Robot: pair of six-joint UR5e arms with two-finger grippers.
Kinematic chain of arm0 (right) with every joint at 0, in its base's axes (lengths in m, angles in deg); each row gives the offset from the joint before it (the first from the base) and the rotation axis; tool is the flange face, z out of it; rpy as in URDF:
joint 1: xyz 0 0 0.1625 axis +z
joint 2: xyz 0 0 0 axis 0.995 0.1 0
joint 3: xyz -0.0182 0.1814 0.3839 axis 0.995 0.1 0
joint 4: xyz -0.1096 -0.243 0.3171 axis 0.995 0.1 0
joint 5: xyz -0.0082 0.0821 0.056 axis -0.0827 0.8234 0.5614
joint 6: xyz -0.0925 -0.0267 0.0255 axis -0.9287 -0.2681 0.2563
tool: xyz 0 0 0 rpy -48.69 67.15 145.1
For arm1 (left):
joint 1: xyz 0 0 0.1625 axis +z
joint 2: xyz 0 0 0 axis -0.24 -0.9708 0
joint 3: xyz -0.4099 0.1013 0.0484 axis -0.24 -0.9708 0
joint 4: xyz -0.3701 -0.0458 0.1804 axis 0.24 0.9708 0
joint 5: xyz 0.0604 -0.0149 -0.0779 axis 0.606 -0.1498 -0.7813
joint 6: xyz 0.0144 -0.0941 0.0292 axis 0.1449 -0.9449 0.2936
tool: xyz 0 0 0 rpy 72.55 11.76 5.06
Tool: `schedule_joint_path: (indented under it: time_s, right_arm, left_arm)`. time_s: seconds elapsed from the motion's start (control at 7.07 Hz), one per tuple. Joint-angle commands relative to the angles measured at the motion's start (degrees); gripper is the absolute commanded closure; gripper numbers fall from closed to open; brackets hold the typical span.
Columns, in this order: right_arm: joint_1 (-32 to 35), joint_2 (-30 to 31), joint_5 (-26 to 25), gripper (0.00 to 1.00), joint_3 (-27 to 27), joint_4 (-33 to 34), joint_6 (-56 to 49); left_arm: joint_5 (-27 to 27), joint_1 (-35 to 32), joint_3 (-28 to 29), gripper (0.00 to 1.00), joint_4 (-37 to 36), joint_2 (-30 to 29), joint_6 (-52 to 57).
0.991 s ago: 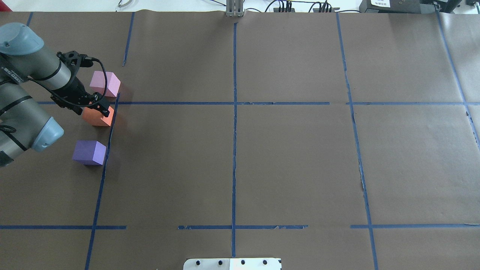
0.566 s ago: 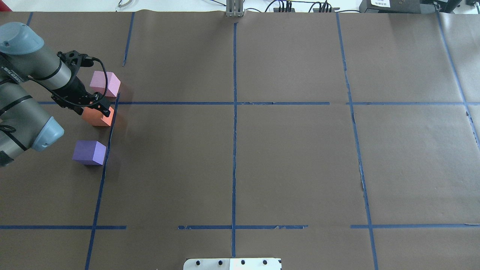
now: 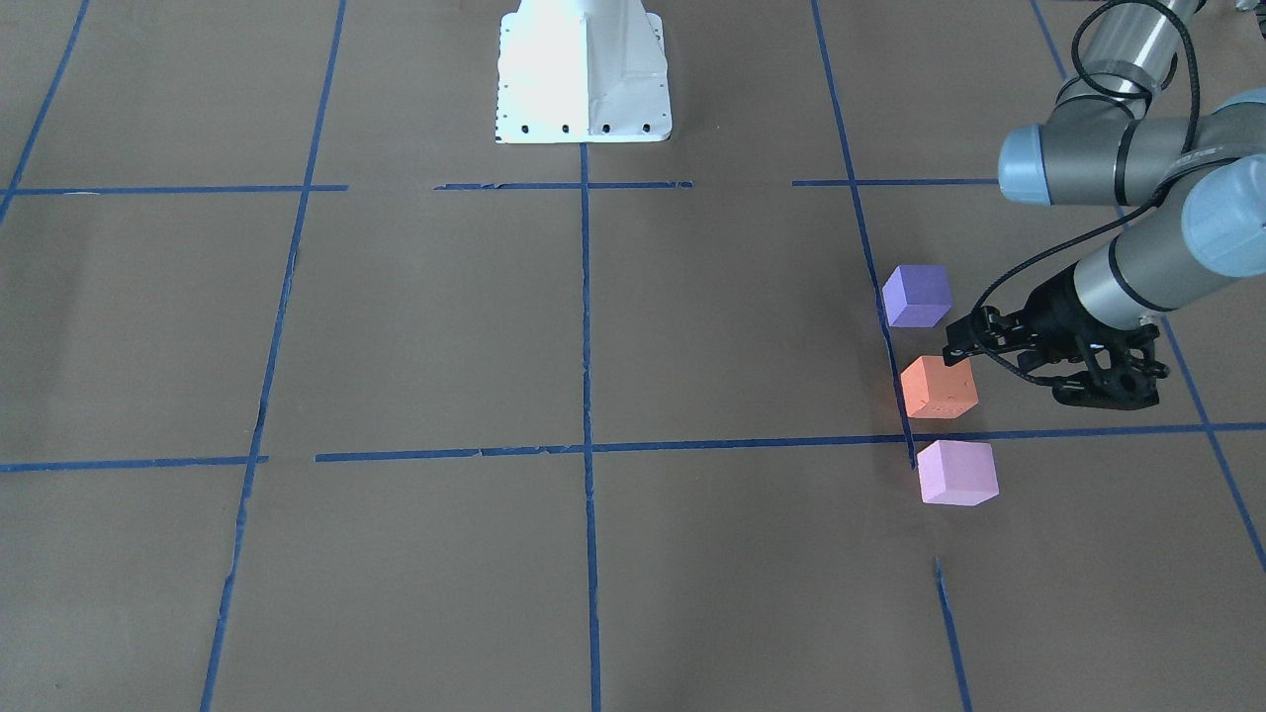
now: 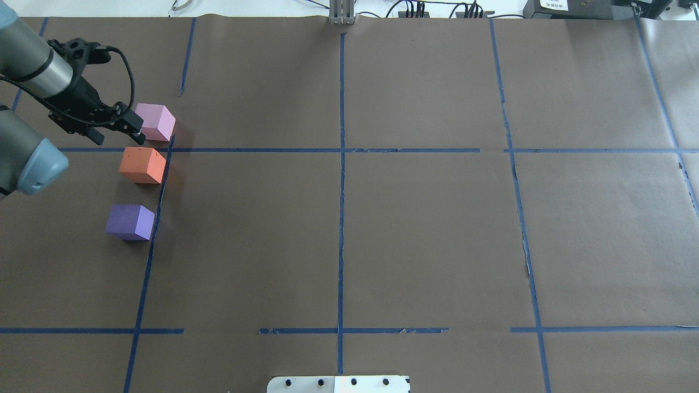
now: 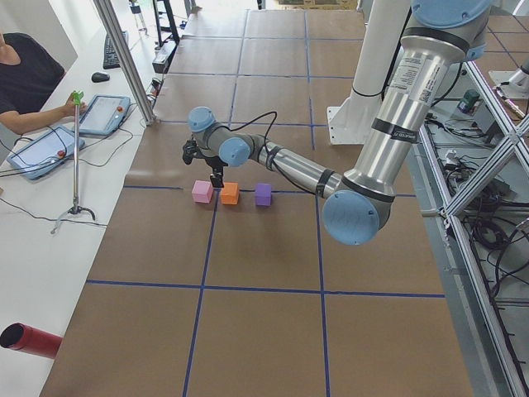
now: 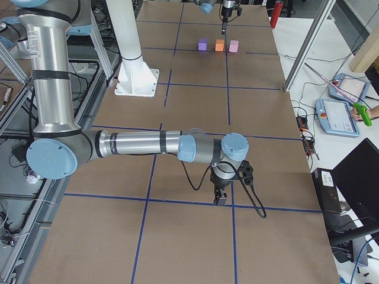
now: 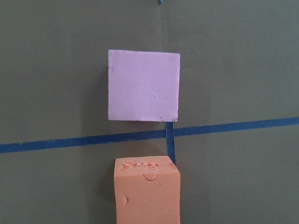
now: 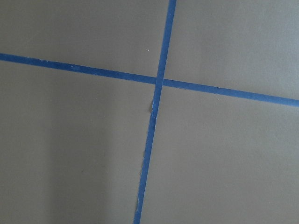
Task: Arrange blocks in a line
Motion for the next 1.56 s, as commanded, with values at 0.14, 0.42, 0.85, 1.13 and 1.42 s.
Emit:
schedule_joint_path:
  time_s: [0.14,0.42,0.85,1.13,1.42]
  right_arm:
    - [0.00,0.00,0.00,0.00,0.00,0.00,0.00]
    - [0.00,0.00,0.00,0.00,0.00,0.00,0.00]
    - [0.00,0.00,0.00,0.00,0.00,0.00,0.00]
    - [0.00,0.00,0.00,0.00,0.00,0.00,0.00]
    - [0.00,0.00,0.00,0.00,0.00,0.00,-0.09]
  left_arm:
    - [3.21,-14.79,-2.96,0.00,-9.53,1.57,26.17]
    - [4.90,-23.22,-2.18,0.00,-8.58,9.97,43.38]
    - [5.17,-30.82,2.93,0.00,-1.01,16.86,50.60]
    - [5.17,-30.83,3.11,0.00,-0.83,17.23,50.69]
    - [4.99,-30.83,2.75,0.00,-0.75,17.05,50.42]
